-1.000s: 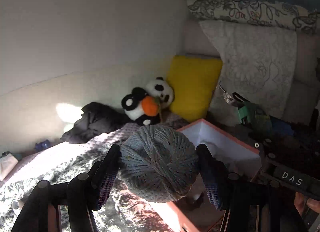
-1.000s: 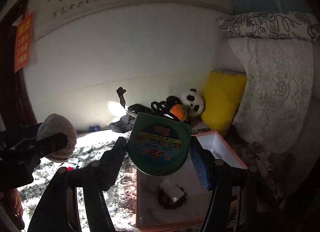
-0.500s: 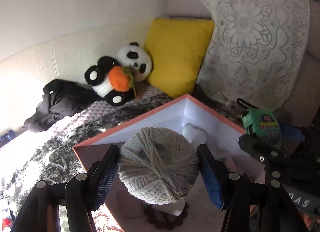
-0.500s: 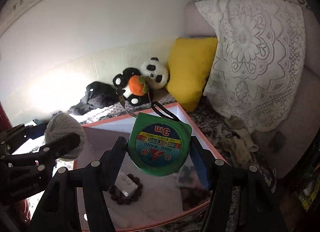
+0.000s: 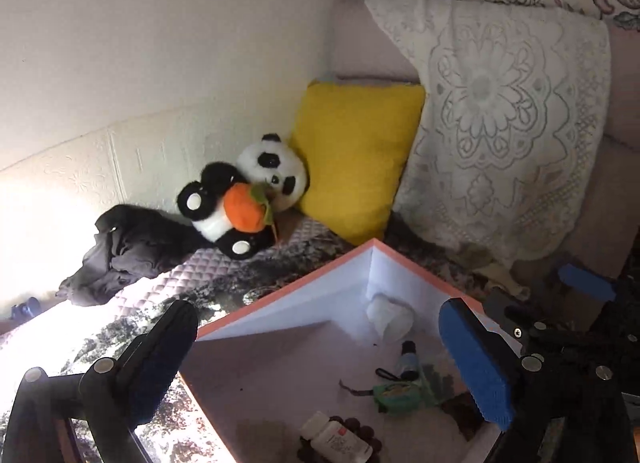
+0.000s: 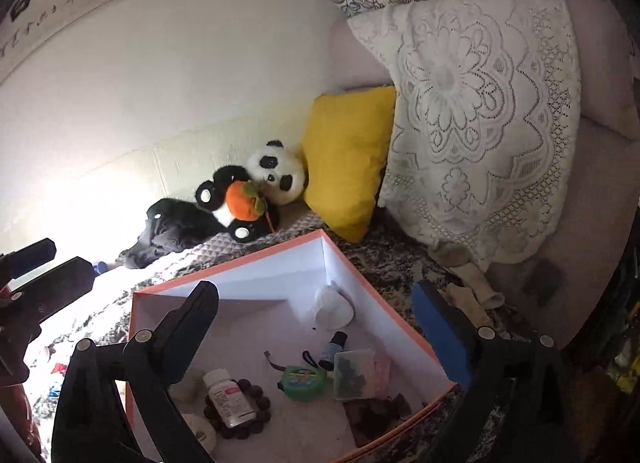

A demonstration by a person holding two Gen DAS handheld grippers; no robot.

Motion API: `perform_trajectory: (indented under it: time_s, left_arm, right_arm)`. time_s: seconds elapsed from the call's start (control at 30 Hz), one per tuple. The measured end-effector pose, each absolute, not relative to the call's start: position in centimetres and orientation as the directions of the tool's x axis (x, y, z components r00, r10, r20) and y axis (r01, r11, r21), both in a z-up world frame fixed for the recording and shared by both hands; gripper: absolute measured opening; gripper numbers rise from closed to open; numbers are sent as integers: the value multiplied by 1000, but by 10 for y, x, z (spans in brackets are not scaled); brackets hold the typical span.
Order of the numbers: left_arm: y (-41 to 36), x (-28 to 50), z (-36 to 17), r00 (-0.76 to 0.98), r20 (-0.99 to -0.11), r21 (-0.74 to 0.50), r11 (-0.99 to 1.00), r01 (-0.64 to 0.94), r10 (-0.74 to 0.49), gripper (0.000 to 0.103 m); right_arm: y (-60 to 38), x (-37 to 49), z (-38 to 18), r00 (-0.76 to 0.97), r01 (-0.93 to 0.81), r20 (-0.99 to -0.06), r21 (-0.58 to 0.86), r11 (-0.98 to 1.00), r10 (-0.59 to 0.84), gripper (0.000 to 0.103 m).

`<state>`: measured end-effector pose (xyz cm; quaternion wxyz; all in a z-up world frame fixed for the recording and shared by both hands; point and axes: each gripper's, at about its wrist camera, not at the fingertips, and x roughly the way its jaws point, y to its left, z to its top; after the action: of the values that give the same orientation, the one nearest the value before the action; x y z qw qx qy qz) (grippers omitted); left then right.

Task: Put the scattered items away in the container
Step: 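Carry the white twine ball and tape roll into the pink box and release both, then move both open grippers out of the box back over the bed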

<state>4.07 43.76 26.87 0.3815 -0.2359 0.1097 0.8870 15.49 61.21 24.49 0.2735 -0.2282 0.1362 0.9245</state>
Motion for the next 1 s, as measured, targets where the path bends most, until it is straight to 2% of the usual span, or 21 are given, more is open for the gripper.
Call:
perform_trajectory:
  time_s: [0.2, 0.4, 0.7, 0.9, 1.0]
  left_arm:
    - [411, 55, 262, -647, -500, 39, -731, -681, 576, 100]
    - [357, 82, 241, -710, -507, 73, -796, -600, 489, 100]
    - [254, 129, 217, -800, -494, 138, -877, -460, 342, 102]
    - [165, 141, 200, -844, -498, 152, -938, -311, 199, 102]
    - [121, 140, 187, -846, -516, 152, -958, -244, 134, 102]
  right_arm:
    - [583, 151, 248, -744, -543, -491, 48, -839, 453, 100]
    - [538, 153, 233, -718, -493, -541, -48, -869, 437, 101]
    - [433, 187, 213, -768, -362, -565, -8, -932, 303, 102]
    - [349, 182, 196, -787, -289, -573, 15, -957, 229, 102]
    - [302, 171, 186, -784, -247, -584, -18, -969, 210, 102]
